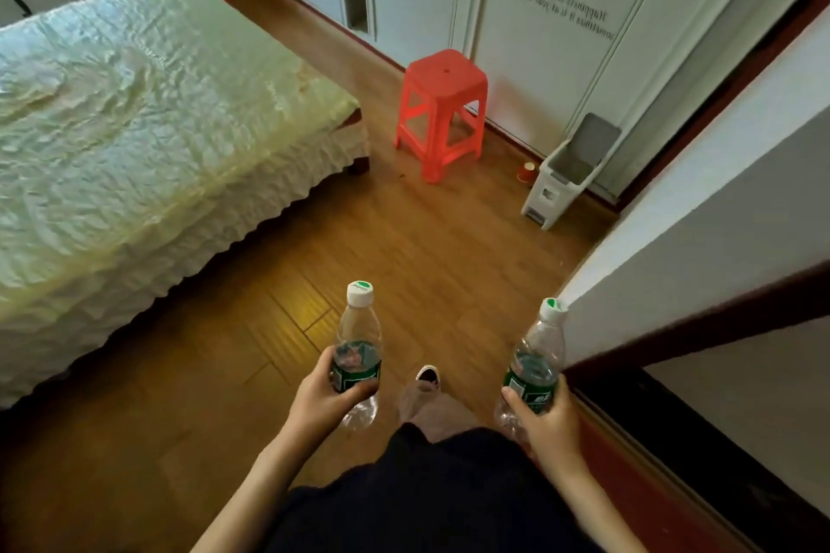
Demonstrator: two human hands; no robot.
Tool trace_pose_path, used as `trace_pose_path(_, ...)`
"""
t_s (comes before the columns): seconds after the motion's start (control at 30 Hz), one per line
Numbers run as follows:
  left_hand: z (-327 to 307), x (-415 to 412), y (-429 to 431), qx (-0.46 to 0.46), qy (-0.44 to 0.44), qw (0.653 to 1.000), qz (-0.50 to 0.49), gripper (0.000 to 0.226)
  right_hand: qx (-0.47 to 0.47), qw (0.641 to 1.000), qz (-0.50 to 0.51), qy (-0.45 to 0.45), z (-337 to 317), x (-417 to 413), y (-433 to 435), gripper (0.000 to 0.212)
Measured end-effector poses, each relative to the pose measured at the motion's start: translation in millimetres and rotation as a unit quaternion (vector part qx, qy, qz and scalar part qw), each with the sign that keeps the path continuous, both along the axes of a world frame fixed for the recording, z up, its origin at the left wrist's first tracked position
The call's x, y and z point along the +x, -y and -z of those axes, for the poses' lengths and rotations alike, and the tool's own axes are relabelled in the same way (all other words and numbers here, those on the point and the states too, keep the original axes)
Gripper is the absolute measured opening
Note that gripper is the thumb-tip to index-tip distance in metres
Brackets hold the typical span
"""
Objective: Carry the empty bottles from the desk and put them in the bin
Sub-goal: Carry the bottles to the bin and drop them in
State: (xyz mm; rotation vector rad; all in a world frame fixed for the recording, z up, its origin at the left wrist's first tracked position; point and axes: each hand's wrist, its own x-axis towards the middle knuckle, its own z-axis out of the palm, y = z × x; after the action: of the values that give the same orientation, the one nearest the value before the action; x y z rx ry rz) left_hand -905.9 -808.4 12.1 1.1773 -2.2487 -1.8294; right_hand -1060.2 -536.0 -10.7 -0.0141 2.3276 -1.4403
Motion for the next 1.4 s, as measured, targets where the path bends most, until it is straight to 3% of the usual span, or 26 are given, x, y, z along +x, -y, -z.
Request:
trace_pose_path(0.23, -22.2, -153.2, 89.5, -0.015, -0.008, 1.000, -0.024, 0.066, -0.027, 0.997, -0.063, -0.031, -37.7, -180.5, 106.3, 0.055)
trace_pose_path(0.47, -17.5, -275.8, 165.5, -0.032, 0.011, 0.999, -0.040, 0.055, -0.040, 0.997, -0.056, -0.040, -41.8, -319.5, 185.6, 0.058)
trace_pose_path(0.67, 1.1, -423.4, 236.5, -0.054, 0.025, 0.998, 0.006, 0.062, -0.036, 0.999, 0.000, -0.030, -20.9, -437.3, 236.4, 0.060)
trace_pose_path(0.87, -26.5, -622.1, 301.0, -0.072, -0.002, 0.989, 0.128, 0.062, -0.009, 0.994, 0.109, -0.025, -34.5, -550.7, 255.4, 0.062)
trace_pose_path(1.03, -52.2, -766.6, 299.5, -0.086, -0.035, 0.960, 0.263, 0.057, 0.035, 0.976, 0.216, -0.007, -34.4, -606.1, 239.9, 0.068)
trace_pose_path(1.17, -46.6, -850.6, 270.4, -0.080, -0.035, 0.938, 0.336, 0.054, 0.059, 0.958, 0.281, 0.025, -29.2, -632.6, 217.9, 0.058)
trace_pose_path(1.4, -13.1, -949.4, 205.3, -0.060, 0.007, 0.922, 0.382, 0.058, 0.065, 0.935, 0.348, 0.031, -18.3, -713.5, 174.5, 0.051)
